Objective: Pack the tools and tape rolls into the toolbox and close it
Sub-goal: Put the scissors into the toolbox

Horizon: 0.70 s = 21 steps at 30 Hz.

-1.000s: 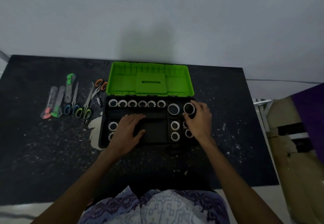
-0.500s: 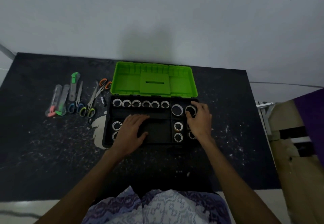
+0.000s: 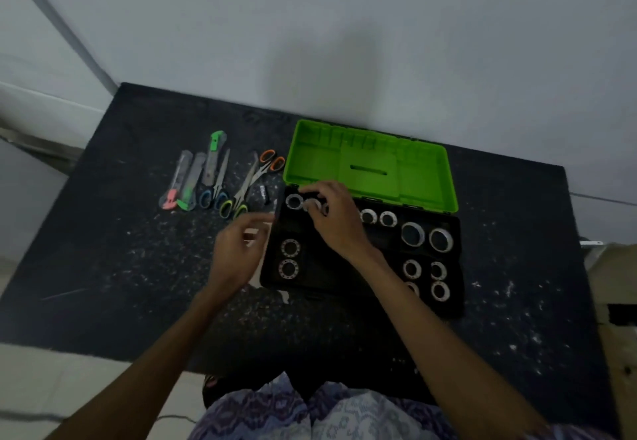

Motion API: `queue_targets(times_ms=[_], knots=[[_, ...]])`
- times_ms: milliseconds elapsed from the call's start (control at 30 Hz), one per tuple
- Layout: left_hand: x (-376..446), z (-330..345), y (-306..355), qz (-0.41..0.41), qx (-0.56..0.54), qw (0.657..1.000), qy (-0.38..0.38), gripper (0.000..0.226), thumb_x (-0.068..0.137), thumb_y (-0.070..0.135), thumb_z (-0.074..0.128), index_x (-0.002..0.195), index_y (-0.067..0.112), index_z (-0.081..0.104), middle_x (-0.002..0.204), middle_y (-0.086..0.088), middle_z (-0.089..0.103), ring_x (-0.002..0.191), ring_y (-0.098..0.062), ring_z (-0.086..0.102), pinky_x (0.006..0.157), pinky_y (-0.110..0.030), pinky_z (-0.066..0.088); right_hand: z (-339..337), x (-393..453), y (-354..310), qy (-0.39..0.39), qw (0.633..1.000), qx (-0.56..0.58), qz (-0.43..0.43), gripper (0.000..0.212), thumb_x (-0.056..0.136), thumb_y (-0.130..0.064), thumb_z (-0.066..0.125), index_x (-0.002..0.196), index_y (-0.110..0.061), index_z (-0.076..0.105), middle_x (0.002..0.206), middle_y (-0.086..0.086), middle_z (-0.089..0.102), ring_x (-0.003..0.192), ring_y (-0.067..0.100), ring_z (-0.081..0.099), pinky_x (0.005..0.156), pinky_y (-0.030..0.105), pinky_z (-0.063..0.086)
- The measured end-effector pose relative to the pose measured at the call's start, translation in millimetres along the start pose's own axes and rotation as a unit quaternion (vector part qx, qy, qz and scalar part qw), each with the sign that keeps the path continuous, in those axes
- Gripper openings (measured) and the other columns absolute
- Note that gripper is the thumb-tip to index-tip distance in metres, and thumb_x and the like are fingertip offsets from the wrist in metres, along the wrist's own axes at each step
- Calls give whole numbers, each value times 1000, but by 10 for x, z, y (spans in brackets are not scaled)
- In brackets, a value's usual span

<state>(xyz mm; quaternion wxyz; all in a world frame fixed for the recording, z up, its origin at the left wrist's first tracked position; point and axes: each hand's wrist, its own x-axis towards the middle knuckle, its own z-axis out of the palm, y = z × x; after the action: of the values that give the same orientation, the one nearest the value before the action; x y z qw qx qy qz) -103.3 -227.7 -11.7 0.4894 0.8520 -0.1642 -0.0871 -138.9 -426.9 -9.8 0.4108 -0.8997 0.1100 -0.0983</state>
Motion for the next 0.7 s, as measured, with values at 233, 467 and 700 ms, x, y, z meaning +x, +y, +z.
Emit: queue_targets(times_ms=[233, 467, 700], knots=[[102, -590, -762, -180, 36, 983, 24, 33, 89, 13, 65, 121, 14, 59, 118, -3, 65, 101, -13, 59, 86, -28, 48, 709, 599, -403, -147, 982, -101, -67, 18, 94, -18, 62, 112, -17, 67, 112, 3, 60, 105, 23, 54, 87, 35, 46], [197, -551, -899, -240, -19, 970, -31, 53, 87, 16, 69, 135, 11, 50, 131, -3, 58, 114, -17, 56, 101, -34, 45, 1098, 995, -561, -196, 922, -304, -138, 40, 88, 5, 57, 123, -11, 62, 130, 12, 56, 124, 32, 47, 98, 41, 39], [294, -444, -861, -269, -73, 960, -23, 52, 87, 15, 67, 135, 16, 49, 122, 0, 60, 108, -15, 58, 92, -29, 47, 1295, 1130, -591, -258, 870, -388, -161, 29, 94, -7, 56, 116, -22, 68, 125, 3, 61, 121, 27, 53, 103, 40, 35]])
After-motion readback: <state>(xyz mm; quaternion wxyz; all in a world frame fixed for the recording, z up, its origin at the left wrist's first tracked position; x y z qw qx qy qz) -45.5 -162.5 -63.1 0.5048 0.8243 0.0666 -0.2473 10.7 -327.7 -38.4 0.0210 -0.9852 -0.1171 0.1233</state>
